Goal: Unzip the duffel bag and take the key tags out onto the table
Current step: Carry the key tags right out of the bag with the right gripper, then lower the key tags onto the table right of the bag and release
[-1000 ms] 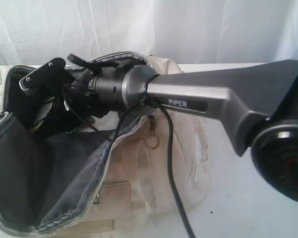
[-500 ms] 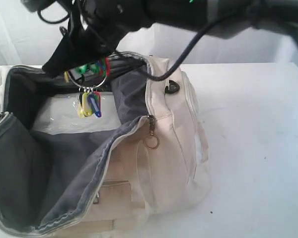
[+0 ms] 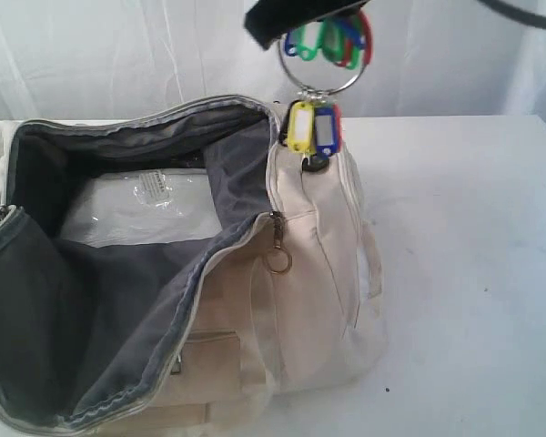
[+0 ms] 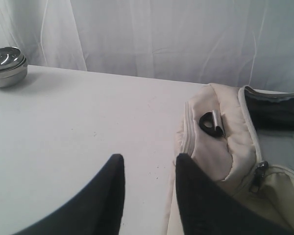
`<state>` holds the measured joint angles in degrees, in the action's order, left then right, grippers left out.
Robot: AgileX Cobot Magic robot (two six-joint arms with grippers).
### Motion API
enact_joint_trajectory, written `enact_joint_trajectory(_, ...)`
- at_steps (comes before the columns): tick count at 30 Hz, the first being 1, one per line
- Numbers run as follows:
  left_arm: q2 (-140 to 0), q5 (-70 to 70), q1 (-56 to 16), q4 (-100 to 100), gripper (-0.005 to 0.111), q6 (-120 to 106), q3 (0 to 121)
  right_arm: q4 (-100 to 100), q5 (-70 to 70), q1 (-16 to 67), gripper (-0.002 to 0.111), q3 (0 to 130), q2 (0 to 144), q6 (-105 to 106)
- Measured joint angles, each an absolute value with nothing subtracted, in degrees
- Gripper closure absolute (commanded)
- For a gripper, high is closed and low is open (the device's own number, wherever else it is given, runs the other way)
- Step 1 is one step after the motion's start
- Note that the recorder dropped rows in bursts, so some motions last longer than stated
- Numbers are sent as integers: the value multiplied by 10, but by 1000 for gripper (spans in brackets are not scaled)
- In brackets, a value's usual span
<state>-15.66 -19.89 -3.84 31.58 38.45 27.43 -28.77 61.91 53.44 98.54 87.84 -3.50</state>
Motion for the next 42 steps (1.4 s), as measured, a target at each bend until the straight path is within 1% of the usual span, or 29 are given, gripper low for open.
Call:
enact_joint_trajectory(5, -157, -199, -38, 316, 67, 385, 274, -289, 633, 484, 108, 942, 836, -35)
enact_joint_trajectory(10, -157, -199, -38, 316, 67, 385, 274, -282, 627, 430, 108, 865, 822, -35)
enact_joint_trajectory(20, -157, -199, -38, 316, 67, 385, 274, -272, 487, 363, 108, 692, 855, -80)
enact_joint_trajectory(25, -157, -199, -38, 316, 67, 385, 274, -268, 431, 343, 108, 637, 895, -102)
enact_joint_trajectory(26, -157, -200, -38, 316, 67, 385, 274, -262, 403, 339, 108, 619, 909, -105)
enact_joint_trajectory(30, -157, -200, -38, 316, 67, 381, 274, -250, 351, 338, 108, 599, 932, -110)
enact_joint_trajectory(38, -157, -202, -38, 316, 67, 372, 274, -254, 332, 330, 108, 595, 992, -134)
enact_joint_trajectory(39, -157, -203, -38, 316, 67, 372, 274, -256, 331, 330, 107, 595, 997, -136)
enact_joint_trajectory(40, -157, -203, -38, 316, 67, 372, 274, -261, 326, 330, 102, 595, 999, -145)
enact_joint_trajectory(41, -157, -204, -38, 316, 67, 368, 274, -269, 325, 330, 89, 595, 1002, -162)
enact_joint_trajectory(42, -157, -204, -38, 316, 67, 364, 274, -287, 325, 330, 80, 595, 1003, -186)
